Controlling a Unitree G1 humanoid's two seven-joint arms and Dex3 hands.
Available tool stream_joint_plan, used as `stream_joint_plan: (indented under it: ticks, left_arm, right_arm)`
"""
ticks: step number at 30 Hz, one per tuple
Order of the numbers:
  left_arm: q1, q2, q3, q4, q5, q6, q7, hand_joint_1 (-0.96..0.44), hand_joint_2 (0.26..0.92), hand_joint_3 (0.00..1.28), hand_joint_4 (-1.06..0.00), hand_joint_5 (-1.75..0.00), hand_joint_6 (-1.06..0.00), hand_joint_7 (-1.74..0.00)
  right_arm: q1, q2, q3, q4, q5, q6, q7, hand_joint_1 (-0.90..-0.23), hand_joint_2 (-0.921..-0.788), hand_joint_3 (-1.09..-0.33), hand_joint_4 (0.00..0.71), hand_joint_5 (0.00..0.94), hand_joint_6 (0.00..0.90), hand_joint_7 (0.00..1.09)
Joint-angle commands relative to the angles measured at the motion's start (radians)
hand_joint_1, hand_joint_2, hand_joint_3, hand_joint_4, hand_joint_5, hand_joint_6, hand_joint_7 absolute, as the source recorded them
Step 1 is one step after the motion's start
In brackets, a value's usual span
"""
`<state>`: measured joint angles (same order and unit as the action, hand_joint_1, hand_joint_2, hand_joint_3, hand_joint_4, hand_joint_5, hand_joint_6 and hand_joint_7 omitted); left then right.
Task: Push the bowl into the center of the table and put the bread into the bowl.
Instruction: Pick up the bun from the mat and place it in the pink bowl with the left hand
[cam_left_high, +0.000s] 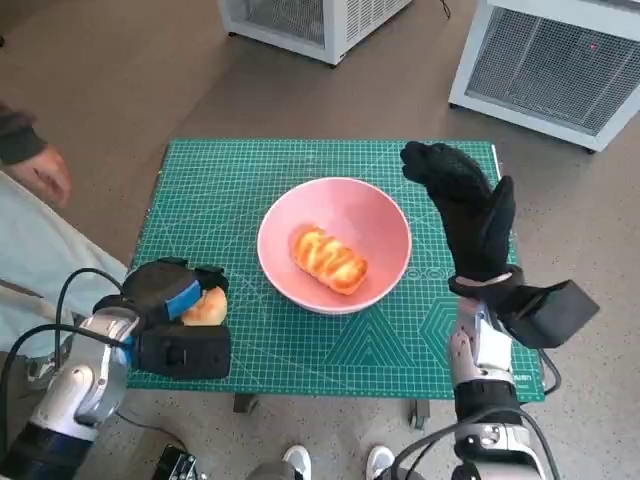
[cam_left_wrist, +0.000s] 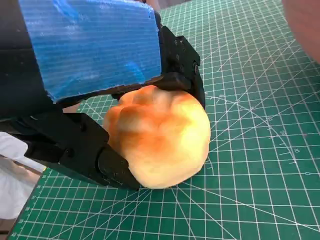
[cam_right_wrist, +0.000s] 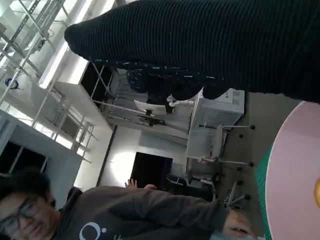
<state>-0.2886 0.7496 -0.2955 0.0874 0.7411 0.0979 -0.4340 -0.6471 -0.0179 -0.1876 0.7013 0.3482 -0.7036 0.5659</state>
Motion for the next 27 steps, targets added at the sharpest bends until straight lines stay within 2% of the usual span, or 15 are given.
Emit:
stream_joint_plan:
  ticks: [1, 10, 16, 21, 27]
  left_arm:
    - [0.023, 0.021, 0.052, -0.076, -0.048, 0.003, -0.043, 0.0, 0.918, 0.07, -0.7, -1.16, -0.6, -1.18]
    - [-0.031, 0.019, 0.177, -0.273, -0.111, 0.081, -0.11, 0.0, 0.92, 0.12, -0.66, -1.22, -0.55, -1.23]
    - [-0.114, -0.027, 0.241, -0.395, -0.144, 0.165, -0.112, 0.0, 0.92, 0.07, -0.7, -1.18, -0.6, -1.17]
    - [-0.187, -0.072, 0.241, -0.444, -0.138, 0.211, -0.098, 0.0, 0.919, 0.05, -0.73, -1.14, -0.63, -1.14]
    - [-0.28, -0.122, 0.196, -0.475, -0.109, 0.257, -0.106, 0.0, 0.919, 0.03, -0.75, -1.15, -0.65, -1.09]
  right_arm:
    - [0.016, -0.001, 0.002, 0.012, 0.0, 0.02, 0.0, -0.719, -0.921, -0.79, 0.277, 0.001, 0.076, 0.53]
    - [0.011, -0.002, -0.001, 0.019, 0.005, 0.022, 0.008, -0.723, -0.921, -0.788, 0.278, 0.001, 0.076, 0.53]
    - [0.001, -0.001, -0.004, 0.036, 0.01, 0.021, 0.017, -0.723, -0.921, -0.785, 0.279, 0.001, 0.077, 0.53]
    - [-0.002, 0.0, -0.006, 0.041, 0.012, 0.022, 0.022, -0.722, -0.921, -0.786, 0.279, 0.001, 0.077, 0.53]
    - [-0.002, -0.001, -0.008, 0.043, 0.015, 0.023, 0.027, -0.721, -0.921, -0.784, 0.28, 0.001, 0.078, 0.53]
